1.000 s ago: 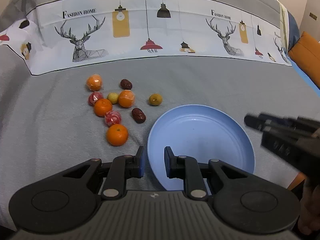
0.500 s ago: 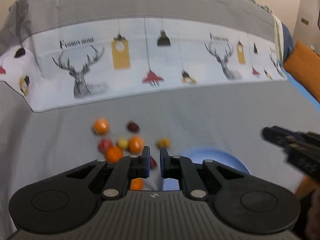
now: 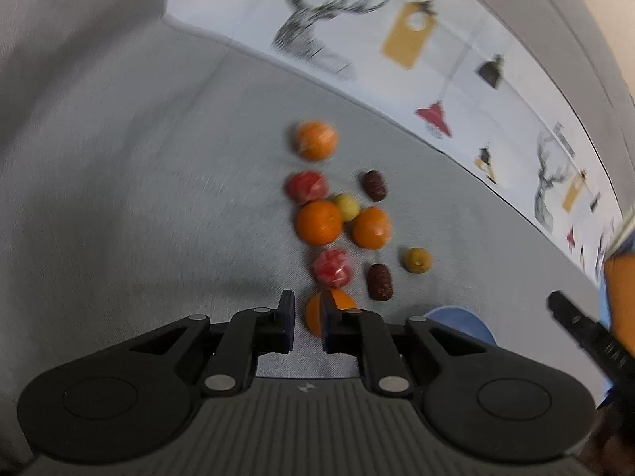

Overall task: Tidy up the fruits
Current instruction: 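Grasp a mandarin orange with the left gripper while the right gripper grasps a dark red date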

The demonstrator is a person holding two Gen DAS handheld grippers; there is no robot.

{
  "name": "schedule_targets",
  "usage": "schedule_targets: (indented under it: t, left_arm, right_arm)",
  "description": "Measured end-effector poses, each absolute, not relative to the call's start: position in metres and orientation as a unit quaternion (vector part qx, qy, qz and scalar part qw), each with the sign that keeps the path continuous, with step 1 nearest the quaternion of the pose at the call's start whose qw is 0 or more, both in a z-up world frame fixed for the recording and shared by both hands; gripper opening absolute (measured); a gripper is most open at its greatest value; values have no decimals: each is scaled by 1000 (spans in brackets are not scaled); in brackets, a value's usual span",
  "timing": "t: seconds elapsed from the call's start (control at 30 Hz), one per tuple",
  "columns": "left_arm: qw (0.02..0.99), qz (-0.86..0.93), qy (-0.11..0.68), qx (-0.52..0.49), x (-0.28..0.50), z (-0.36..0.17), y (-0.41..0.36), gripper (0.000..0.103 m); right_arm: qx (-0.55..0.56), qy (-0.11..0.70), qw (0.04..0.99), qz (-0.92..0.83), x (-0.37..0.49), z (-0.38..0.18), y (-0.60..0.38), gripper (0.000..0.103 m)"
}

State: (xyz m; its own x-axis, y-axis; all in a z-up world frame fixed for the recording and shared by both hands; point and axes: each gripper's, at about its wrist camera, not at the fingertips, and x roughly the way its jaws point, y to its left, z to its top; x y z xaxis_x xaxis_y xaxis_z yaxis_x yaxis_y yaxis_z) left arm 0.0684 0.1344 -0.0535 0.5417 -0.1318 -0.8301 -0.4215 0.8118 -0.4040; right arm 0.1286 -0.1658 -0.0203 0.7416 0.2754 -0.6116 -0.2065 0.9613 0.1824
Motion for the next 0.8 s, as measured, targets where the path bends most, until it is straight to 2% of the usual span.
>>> schedule_targets:
  t: [0.07,0.13,0.27,0.43,0.5,0.6,0.67,0.8]
  left_arm:
    - [822,93,473,-304,75,-59,139,34]
    - [823,86,471,-306,80,-60,138,37]
    - [832,49,475,-283,89,-61,120,53]
    - [836,61,510,-194,101,-73,98,50]
    - [838,56,504,-203,99,-72,101,35]
    - [856,114,482,-147,91,-58,102,35]
    - [855,131,478,-155,87,-56,111,35]
    - [833,131,503,-190,88,-68,121,38]
  right_arm:
    - [41,343,927,148,137,-26,-150,24]
    - [35,355,917,176,146,-32,-136,24]
    - [42,391,892,224,164,-43,-110,24]
    - [52,436,862,255,180,-55,-92,24]
    - [46,454,850,262,184,-62,-83,26]
    - [24,472,838,272,186,-73,-68,34]
    - [-2,484,831,275,185,-82,-56,39]
    - [-53,490,828,266,181,-94,-39,39]
